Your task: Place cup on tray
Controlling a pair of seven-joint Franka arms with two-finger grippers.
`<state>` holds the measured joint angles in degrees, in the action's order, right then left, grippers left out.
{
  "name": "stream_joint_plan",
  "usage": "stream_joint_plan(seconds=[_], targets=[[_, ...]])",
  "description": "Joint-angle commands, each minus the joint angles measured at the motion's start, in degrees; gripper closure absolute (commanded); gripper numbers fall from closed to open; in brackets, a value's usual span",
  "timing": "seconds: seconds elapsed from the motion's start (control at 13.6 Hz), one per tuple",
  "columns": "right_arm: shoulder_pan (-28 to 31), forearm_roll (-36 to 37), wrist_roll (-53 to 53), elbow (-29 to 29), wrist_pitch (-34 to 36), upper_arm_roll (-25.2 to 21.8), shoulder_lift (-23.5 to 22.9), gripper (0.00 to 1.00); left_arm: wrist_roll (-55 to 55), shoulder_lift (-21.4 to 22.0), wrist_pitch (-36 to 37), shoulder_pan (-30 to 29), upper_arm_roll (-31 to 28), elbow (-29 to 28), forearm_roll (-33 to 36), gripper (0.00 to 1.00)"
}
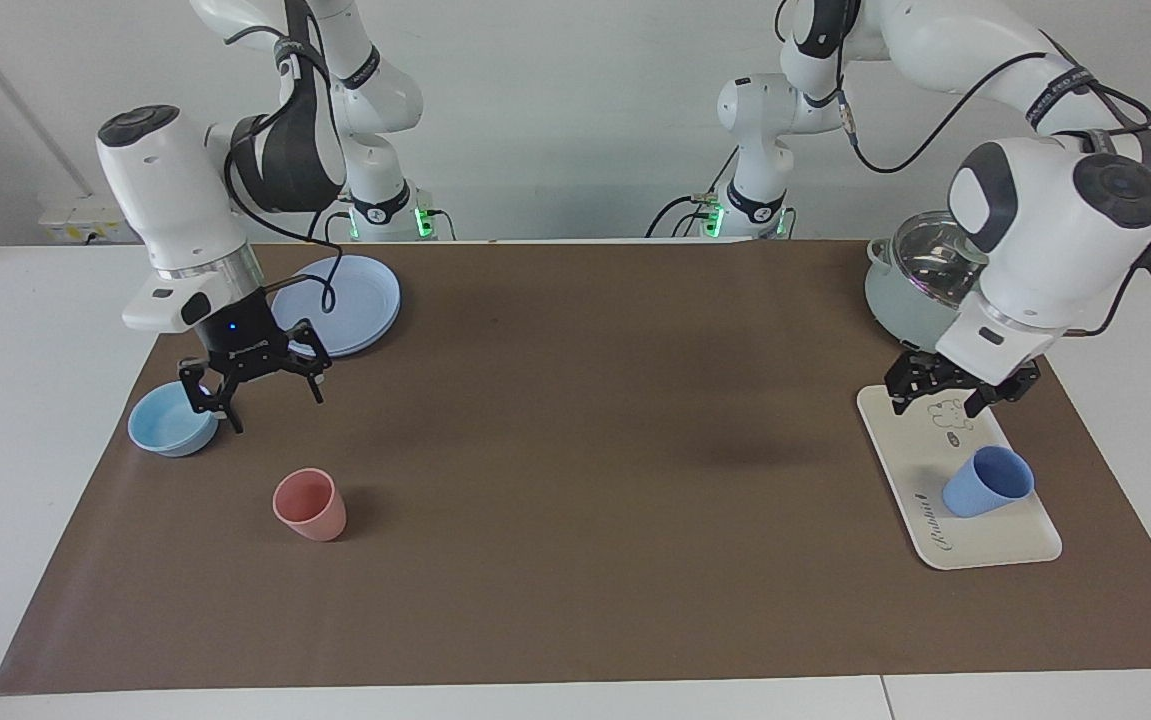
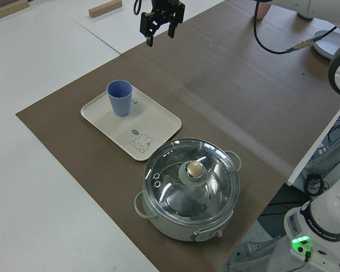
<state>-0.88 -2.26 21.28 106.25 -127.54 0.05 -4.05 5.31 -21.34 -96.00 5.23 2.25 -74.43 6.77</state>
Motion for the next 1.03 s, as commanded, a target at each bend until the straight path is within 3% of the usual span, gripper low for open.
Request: stream_joint_plan(seconds=[0.0,0.29,0.44,0.66,0.96], targets=[[-1.2,6.5,-14.6,-3.8,11.5,0.5,1.2,0.0,2.3,4.7,4.9,1.5,0.2,-0.1,2.5,0.05],[-1.6,6.2,-29.6,-4.0,20.5,1.6,5.5,0.0,5.2,12.1,7.8,-0.9,0.1,-3.3,-4.9,0.05],[-1.3,5.9,-31.6,-5.6,24.1,1.6,7.5,0.0,10.1,14.7,7.6,-4.0,0.0,-6.6,-5.9,0.05],[-0.6,3.9,-31.7,-13.2,35.7,0.2,7.7,0.0,14.1,15.4,6.0,-7.8,0.0,-8.0,-5.9,0.05],[0.3,0.7,-30.9,-15.6,40.0,-2.4,8.3,0.0,11.5,15.4,5.9,-7.6,0.1,-8.0,-5.9,0.02]])
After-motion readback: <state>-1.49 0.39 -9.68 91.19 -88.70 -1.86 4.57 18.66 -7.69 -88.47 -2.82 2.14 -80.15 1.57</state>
